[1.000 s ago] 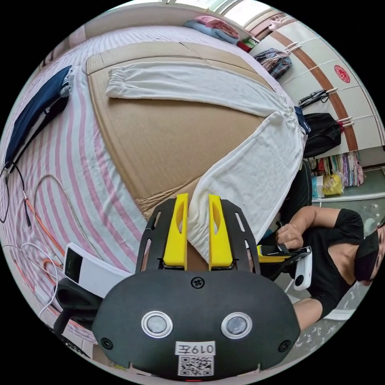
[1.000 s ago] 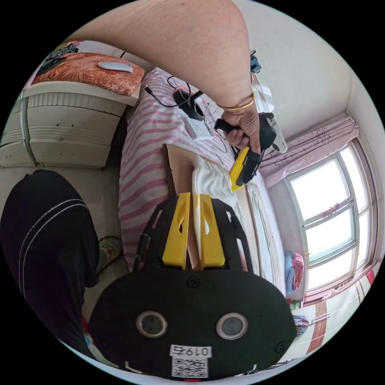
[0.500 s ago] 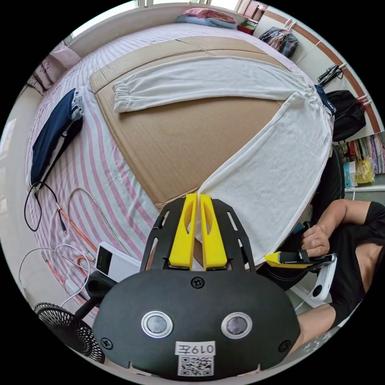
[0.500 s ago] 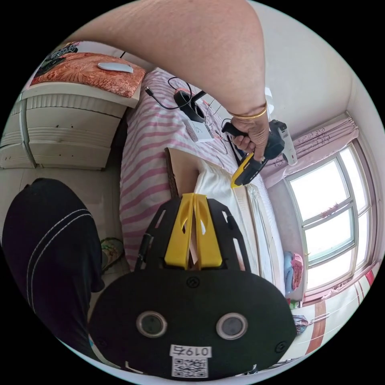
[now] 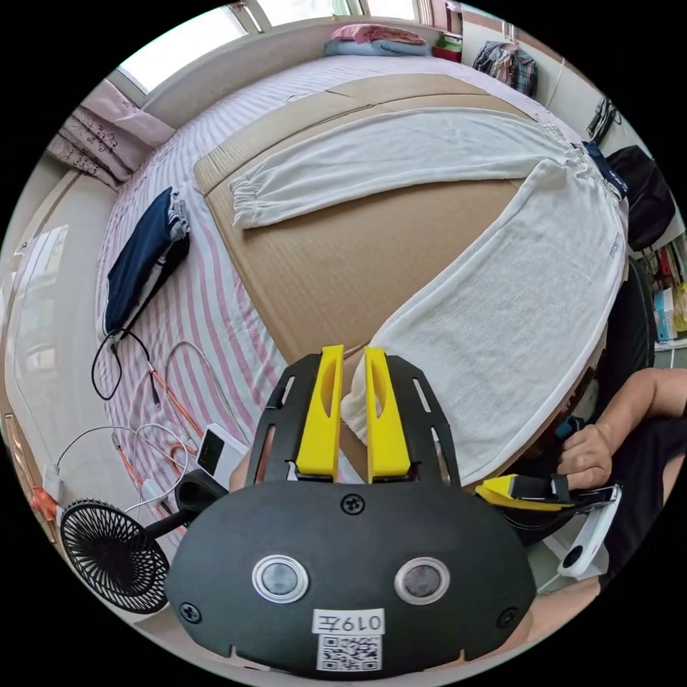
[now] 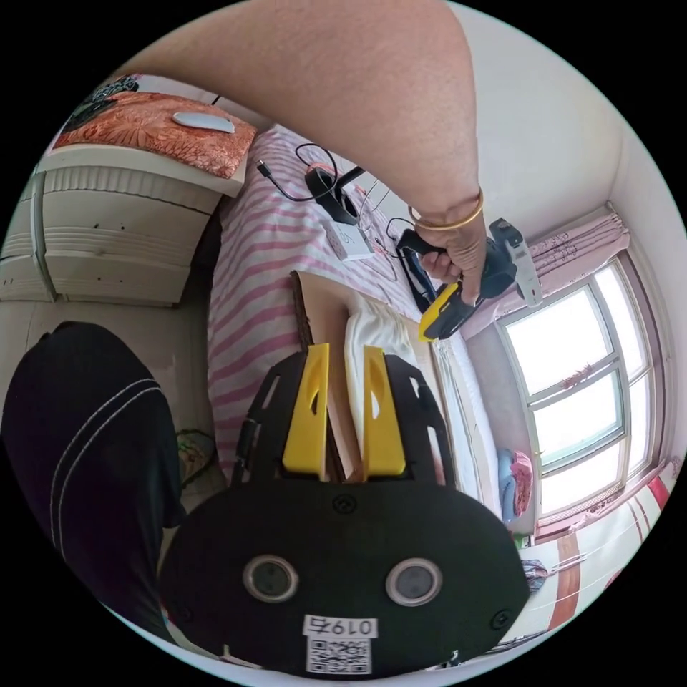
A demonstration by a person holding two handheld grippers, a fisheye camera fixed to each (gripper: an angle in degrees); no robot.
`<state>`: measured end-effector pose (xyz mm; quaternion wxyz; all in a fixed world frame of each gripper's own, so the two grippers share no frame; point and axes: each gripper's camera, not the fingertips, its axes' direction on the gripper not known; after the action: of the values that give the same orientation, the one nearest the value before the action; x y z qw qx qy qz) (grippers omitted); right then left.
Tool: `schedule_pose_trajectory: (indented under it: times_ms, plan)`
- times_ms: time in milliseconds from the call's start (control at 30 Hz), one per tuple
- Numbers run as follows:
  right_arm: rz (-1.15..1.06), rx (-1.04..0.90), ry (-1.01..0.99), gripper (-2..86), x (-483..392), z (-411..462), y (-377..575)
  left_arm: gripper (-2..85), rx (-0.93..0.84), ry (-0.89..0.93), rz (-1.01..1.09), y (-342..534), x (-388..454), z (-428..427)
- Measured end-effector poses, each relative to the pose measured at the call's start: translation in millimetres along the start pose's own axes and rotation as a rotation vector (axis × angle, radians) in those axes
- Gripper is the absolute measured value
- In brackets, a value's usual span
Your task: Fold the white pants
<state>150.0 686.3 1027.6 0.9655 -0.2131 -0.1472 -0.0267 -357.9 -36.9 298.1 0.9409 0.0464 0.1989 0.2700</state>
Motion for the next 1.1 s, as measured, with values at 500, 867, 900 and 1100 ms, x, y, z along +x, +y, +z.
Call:
schedule_pose_trajectory:
  times_ms: [500,867,900,1100]
  plan:
    - [0.042,-0.064,-0.039,4.2,33.5,10.2,5.9,3.8,-0.085,0.155,0.034,-37.4,6.8,19.2]
    - [0.015,-0.06,-0.024,0.4,24.3,2.3,-4.1,1.1,-0.08,0.109,0.06,-36.8,10.1,14.9]
    - [0.015,-0.059,-0.023,0.5,24.0,2.2,-4.3,1.2,-0.081,0.096,0.061,-35.7,11.3,13.8]
    - [0.026,-0.044,0.014,7.6,30.8,-10.9,-7.4,1.5,-0.021,0.08,-0.012,-12.8,-3.5,-5.9]
